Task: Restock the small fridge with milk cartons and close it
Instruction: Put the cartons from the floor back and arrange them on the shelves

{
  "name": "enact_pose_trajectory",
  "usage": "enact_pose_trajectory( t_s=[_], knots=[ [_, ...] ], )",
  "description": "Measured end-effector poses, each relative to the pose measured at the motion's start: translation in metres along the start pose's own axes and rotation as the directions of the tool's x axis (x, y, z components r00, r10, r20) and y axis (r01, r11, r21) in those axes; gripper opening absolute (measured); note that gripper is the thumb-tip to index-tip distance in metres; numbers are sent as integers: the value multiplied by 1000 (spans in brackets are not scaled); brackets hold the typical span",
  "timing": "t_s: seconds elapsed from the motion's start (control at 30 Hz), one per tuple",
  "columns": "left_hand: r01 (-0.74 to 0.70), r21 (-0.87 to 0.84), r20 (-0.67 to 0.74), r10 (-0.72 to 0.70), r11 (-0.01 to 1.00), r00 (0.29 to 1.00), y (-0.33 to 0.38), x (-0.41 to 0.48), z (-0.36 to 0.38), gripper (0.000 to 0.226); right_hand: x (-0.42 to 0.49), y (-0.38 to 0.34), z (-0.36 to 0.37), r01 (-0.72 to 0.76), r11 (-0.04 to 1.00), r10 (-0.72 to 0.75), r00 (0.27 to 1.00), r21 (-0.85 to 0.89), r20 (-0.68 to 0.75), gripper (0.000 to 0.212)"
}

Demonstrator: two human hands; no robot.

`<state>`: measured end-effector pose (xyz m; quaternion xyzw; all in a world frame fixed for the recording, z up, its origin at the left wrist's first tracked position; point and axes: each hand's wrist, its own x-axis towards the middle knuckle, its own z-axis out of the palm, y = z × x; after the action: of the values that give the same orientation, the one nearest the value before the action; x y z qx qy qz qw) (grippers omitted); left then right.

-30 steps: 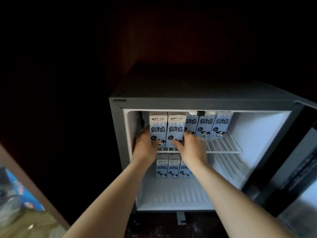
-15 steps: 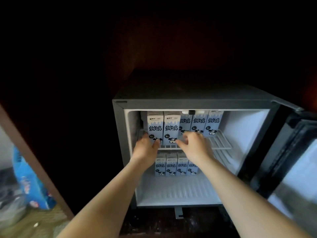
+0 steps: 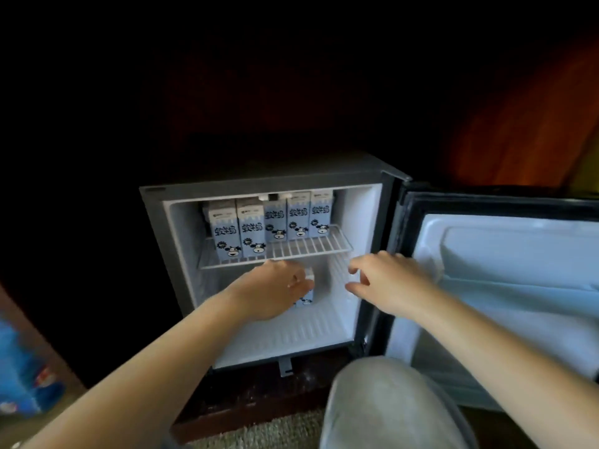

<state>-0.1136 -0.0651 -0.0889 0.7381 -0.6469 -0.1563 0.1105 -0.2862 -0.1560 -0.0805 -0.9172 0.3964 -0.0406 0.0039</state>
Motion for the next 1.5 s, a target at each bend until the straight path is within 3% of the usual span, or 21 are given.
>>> enact_pose_trajectory(
  t_s=[0.23, 0.53, 0.7, 0.77, 0.87, 1.0, 1.13, 1.27, 1.4, 1.5],
  knots=[
    [-250, 99, 166, 232, 963, 959, 103, 12, 28, 37, -78, 66, -10, -112, 994, 113, 991, -16, 67, 29],
    [-409, 108, 429, 328, 906, 842, 205, 32, 124, 43, -169, 150, 25, -319, 948, 310, 921, -4, 234, 34],
    [-375, 60, 530, 289, 925, 797, 232, 38, 193, 38, -213, 181, 77, -463, 882, 413, 850, 89, 328, 26],
    [-319, -12, 554, 272, 948, 787, 238, 35, 221, 35, -228, 190, 101, -499, 859, 420, 815, 115, 398, 8],
    [-285, -16, 613, 235, 958, 754, 242, 30, 260, 38, -247, 199, 137, -581, 805, 457, 732, 115, 505, 10],
    [-230, 14, 648, 166, 973, 743, 240, 28, 312, 43, -270, 205, 187, -693, 709, 523, 641, 131, 561, 32],
    [-139, -39, 657, 130, 990, 743, 235, 22, 354, 49, -286, 203, 232, -713, 676, 506, 631, 183, 588, 49],
    [-96, -62, 675, 112, 993, 730, 226, 21, 384, 58, -297, 200, 265, -761, 634, 589, 593, 142, 549, 49],
    [-183, 1, 583, 148, 983, 799, 213, 32, 405, 65, -300, 203, 286, -740, 672, 620, 566, 4, 543, 41],
    [-257, 37, 575, 189, 966, 796, 212, 45, 413, 71, -300, 206, 297, -750, 661, 611, 548, 12, 571, 44]
  ],
)
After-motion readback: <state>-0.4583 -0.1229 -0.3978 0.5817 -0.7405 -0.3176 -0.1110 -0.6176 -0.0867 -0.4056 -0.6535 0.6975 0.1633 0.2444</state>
